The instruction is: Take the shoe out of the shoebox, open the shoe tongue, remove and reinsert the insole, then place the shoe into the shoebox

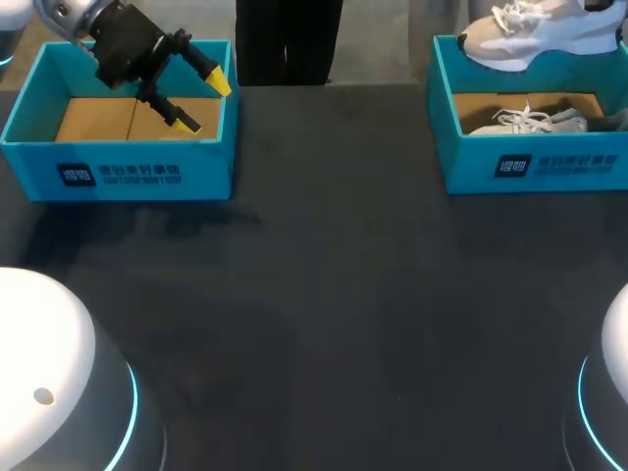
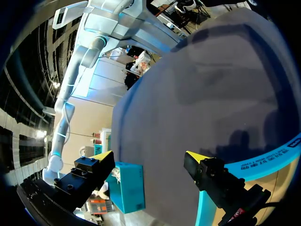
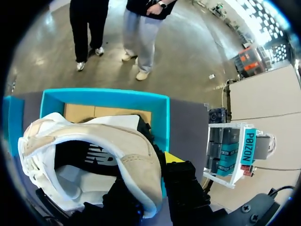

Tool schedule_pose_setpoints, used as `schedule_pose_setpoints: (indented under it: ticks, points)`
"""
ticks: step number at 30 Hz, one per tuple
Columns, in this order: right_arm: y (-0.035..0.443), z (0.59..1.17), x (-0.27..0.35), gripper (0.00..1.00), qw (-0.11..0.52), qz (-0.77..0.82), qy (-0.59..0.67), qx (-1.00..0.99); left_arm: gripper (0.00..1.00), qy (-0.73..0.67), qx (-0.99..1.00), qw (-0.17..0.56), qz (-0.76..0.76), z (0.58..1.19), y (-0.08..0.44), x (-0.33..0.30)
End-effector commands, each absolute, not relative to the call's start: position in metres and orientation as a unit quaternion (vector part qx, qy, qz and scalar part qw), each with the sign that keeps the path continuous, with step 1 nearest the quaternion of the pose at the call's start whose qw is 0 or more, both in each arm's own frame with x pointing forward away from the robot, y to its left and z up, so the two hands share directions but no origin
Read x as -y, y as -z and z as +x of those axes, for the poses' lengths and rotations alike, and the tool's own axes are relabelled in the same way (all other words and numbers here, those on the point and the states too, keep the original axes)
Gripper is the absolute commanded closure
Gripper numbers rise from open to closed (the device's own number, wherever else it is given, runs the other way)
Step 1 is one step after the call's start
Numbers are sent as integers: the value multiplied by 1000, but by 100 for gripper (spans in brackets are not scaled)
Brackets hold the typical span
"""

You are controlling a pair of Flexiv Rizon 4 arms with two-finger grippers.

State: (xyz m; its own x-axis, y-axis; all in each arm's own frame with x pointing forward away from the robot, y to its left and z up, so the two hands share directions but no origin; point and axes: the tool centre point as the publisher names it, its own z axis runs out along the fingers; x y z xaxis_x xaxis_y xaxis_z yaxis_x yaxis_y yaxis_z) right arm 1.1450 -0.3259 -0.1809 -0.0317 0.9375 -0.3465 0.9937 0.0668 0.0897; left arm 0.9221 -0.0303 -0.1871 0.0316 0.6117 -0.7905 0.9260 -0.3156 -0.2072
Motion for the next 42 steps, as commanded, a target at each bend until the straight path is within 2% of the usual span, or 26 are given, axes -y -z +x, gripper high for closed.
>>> schedule_pose_setpoints:
  ticks: [1,23,42]
  points:
    - [177,1142,322,100,161,677,90,-712,0,419,-555,187,694,921,187,30]
    - [177,1142,322,100,161,677,90,-712,0,419,-555,187,694,921,187,30]
    - [213,1145,325,100,157,718,102,-671,0,419,-555,187,694,921,187,30]
